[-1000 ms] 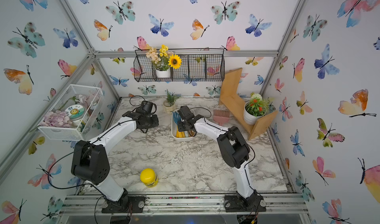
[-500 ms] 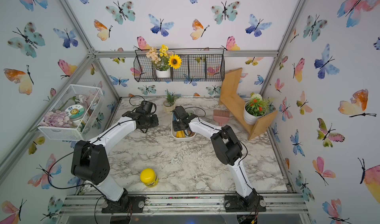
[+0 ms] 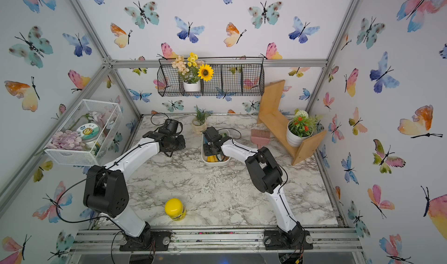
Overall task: Take the hand rake out of the storage box
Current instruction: Pick up the rake from the storage box.
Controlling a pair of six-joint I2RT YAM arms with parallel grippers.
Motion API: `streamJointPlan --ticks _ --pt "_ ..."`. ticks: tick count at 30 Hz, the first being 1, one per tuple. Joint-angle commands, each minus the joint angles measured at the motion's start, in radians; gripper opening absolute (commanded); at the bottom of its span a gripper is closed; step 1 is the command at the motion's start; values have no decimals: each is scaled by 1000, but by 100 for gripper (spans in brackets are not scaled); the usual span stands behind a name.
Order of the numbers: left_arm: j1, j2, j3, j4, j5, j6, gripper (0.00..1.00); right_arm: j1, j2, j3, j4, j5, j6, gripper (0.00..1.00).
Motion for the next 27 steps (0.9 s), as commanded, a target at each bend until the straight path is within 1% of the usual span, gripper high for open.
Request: streamJointPlan --ticks 1,4,8,14,17,20,24,27 --pt "7 -34 -14 3 4 3 33 6 -33 -33 21 11 21 25" --pt "8 -37 -14 5 4 4 33 6 -54 -49 40 13 30 22" --pt "13 -42 -16 5 5 5 33 4 -102 -81 83 16 42 19" --pt "18 -52 -20 3 10 10 33 -11 -169 -119 88 0 46 17" --pt "18 -55 -21 0 19 18 33 -25 -221 -158 84 -34 35 16" --pt "17 -58 -20 -8 19 26 32 -46 -295 -213 62 -99 17 15" --pt "19 -63 -17 -15 16 34 32 -54 -421 -327 24 -192 2 14" --pt "19 -66 -12 -20 17 40 33 -54 -514 -435 12 -268 25 14"
